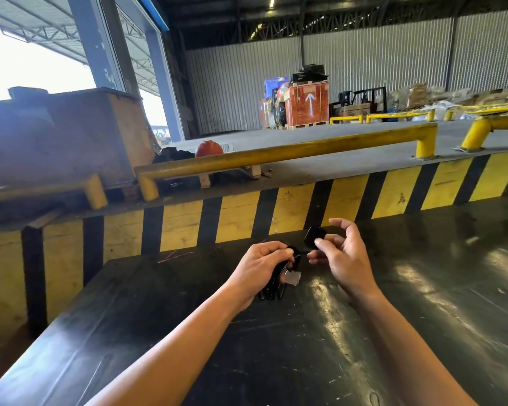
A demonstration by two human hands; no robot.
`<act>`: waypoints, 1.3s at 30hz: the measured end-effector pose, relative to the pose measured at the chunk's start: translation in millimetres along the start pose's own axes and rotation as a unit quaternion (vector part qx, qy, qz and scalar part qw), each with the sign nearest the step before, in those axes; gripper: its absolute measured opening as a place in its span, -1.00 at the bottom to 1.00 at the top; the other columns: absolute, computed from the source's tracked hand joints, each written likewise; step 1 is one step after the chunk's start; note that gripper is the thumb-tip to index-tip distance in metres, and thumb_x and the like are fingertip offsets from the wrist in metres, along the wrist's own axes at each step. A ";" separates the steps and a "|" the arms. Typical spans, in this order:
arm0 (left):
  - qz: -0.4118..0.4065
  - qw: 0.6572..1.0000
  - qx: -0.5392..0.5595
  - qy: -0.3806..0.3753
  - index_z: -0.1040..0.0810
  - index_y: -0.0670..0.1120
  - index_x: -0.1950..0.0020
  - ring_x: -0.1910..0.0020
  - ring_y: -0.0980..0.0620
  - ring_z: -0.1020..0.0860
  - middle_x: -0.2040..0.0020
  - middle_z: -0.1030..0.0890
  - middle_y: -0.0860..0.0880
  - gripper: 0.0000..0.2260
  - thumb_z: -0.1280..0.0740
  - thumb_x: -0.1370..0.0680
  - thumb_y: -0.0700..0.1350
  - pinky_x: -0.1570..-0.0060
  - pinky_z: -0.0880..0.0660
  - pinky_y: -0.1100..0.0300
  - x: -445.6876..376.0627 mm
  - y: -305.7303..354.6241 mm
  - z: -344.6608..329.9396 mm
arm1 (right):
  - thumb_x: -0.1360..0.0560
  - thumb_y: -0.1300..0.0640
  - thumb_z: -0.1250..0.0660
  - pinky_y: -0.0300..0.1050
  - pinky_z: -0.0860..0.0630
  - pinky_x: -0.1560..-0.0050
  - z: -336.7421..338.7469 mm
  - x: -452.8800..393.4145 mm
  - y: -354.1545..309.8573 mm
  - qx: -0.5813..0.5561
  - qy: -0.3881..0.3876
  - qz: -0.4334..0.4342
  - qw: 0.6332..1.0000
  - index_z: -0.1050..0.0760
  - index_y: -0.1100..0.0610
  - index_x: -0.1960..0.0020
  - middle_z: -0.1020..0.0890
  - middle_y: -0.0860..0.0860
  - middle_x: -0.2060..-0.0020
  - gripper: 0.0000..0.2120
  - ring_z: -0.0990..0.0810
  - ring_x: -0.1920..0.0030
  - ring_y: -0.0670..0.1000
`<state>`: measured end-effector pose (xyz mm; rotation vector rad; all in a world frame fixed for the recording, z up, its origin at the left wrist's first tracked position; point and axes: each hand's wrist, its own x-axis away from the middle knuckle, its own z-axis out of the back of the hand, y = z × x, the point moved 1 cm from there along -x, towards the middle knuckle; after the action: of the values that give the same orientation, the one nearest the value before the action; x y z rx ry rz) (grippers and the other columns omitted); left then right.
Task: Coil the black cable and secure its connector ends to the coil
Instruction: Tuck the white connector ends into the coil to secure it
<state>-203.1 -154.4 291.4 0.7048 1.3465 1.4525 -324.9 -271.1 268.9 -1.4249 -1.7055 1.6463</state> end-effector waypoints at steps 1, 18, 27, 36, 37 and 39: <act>-0.003 1.000 -0.007 -0.005 -0.64 -0.01 0.23 0.43 0.12 -0.50 0.33 -0.60 0.03 -0.78 -0.29 -0.58 -0.10 0.34 -0.45 0.30 0.0 0.1 0.7 | -0.50 0.36 -0.30 -0.24 -0.58 0.37 1.5 0.5 -1.7 0.017 -0.019 -0.003 1.000 -0.33 0.11 -0.22 -0.59 0.08 0.24 -0.64 -0.66 0.40 -0.01; -0.051 0.987 -0.154 -0.005 -0.51 0.03 0.37 0.54 0.16 -0.39 0.50 -0.47 0.09 -0.68 -0.21 -0.58 -0.14 0.36 -0.37 0.21 -11.9 26.1 18.6 | -0.47 0.25 -0.39 -0.20 -0.61 0.33 3.7 7.9 -5.3 0.115 -0.216 -0.043 0.969 -0.52 0.12 0.07 -0.60 -0.02 0.39 -0.92 -0.66 0.36 -0.01; 0.036 0.995 -0.082 -0.039 -0.52 -0.03 0.08 0.52 0.16 -0.39 0.31 -0.51 0.00 -0.78 -0.24 -0.58 0.09 0.48 -0.35 0.32 -16.2 33.9 31.3 | -0.53 0.11 -0.31 -0.27 -0.59 0.18 2.7 4.1 -16.9 0.130 -0.149 0.016 0.980 -0.61 0.20 0.15 -0.66 0.07 0.15 -0.81 -0.65 0.16 -0.10; 0.090 0.996 -0.001 -0.028 -0.45 -0.13 -0.12 0.58 0.15 -0.32 0.44 -0.47 0.05 -0.56 -0.28 -0.51 0.23 0.57 -0.31 0.31 -20.7 32.8 17.4 | -0.35 0.22 -0.45 0.15 -0.59 0.14 -15.2 13.3 -18.0 0.212 -0.104 0.090 0.968 -0.43 0.09 0.53 -0.70 0.00 0.27 -0.66 -0.63 0.24 -0.01; 0.081 0.996 0.000 -0.032 -0.45 -0.13 -0.13 0.56 0.14 -0.36 0.41 -0.50 0.04 -0.55 -0.32 -0.50 0.21 0.54 -0.35 0.30 -20.4 32.9 16.0 | -0.34 0.24 -0.44 0.14 -0.59 0.16 -16.5 13.1 -17.8 0.220 -0.080 0.102 0.967 -0.44 0.14 0.52 -0.69 -0.01 0.29 -0.70 -0.63 0.25 -0.02; 0.062 0.998 -0.011 -0.032 -0.48 -0.09 -0.16 0.41 0.10 -0.57 0.26 -0.63 0.00 -0.59 -0.41 -0.46 0.13 0.37 -0.51 0.26 -18.7 31.9 15.3 | -0.33 0.22 -0.41 0.10 -0.59 0.21 -15.8 11.2 -18.3 0.225 -0.034 0.119 0.967 -0.47 0.21 0.47 -0.68 -0.03 0.31 -0.77 -0.62 0.27 -0.02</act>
<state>-191.7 -162.3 329.0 0.8255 1.2543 1.5271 -323.9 -249.9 285.1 -1.3923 -1.1164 2.0652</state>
